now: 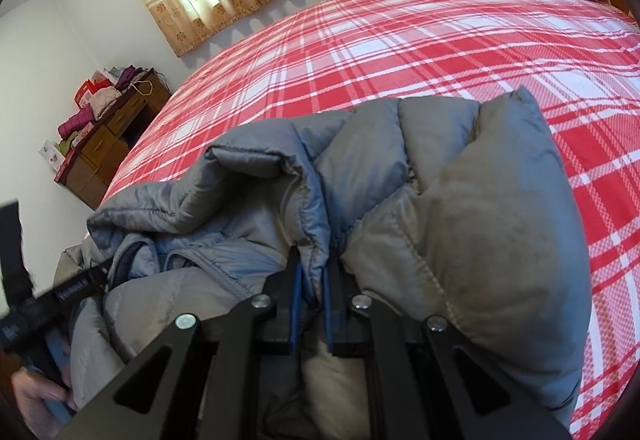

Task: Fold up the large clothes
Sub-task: 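Lift the hem with both tools and fold it over toward the collar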

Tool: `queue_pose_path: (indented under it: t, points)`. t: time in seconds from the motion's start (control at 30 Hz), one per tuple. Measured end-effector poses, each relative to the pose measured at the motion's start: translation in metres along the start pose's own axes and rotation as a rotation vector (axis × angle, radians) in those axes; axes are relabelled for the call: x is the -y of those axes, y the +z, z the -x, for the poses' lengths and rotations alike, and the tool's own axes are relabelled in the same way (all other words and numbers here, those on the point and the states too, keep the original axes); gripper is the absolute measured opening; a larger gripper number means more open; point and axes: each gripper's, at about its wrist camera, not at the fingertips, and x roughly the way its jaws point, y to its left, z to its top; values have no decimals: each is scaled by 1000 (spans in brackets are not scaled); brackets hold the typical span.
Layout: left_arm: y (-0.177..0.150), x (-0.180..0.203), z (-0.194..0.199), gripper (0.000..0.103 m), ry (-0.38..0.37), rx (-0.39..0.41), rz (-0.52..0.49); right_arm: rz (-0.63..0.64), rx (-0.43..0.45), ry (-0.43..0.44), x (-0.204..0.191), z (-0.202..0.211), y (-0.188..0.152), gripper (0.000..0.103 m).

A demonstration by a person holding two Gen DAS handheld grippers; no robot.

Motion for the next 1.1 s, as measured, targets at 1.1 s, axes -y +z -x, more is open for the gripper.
queue_pose_path:
  t: [1.1]
  points:
    - [9, 3, 81, 17, -99, 116, -49, 108, 4, -140, -39, -33, 16, 23]
